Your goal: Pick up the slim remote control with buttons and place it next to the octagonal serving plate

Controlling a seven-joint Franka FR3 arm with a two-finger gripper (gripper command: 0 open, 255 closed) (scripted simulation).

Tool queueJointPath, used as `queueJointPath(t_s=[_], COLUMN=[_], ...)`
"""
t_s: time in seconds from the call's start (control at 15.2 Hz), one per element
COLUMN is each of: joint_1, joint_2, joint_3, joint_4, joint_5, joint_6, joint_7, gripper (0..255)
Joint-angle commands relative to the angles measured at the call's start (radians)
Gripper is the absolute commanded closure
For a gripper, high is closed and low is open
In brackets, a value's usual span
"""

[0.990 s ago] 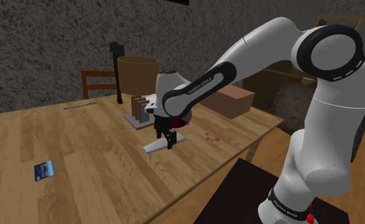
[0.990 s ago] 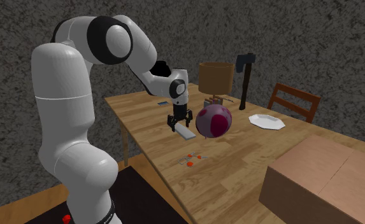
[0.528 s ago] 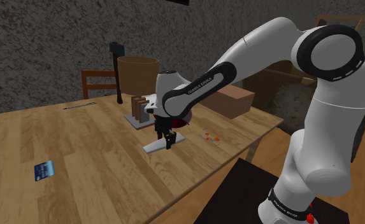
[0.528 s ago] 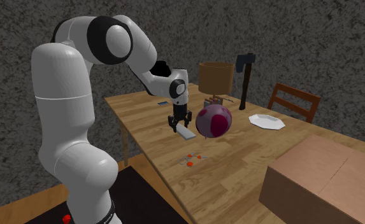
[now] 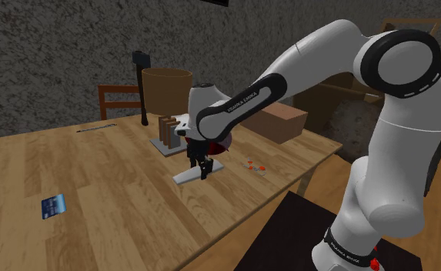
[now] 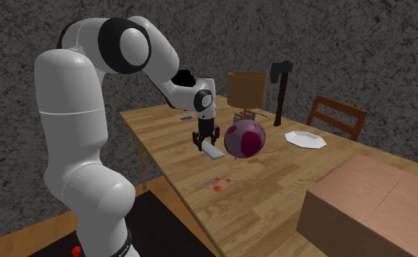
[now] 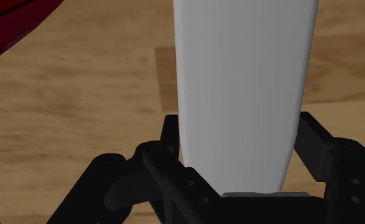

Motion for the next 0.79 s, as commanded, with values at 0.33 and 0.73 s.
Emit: queueJointPath(t_s=[0.33,0.73], joint_1=[0.000,0.000], joint_2=[-0.053,-0.091], joint_3=[0.000,0.000], joint_4=[0.037,0.077], joint_5=[0.000,-0.001], joint_6=[-0.090,-0.168], joint_7=[-0.001,-0.001], gripper=[255,255])
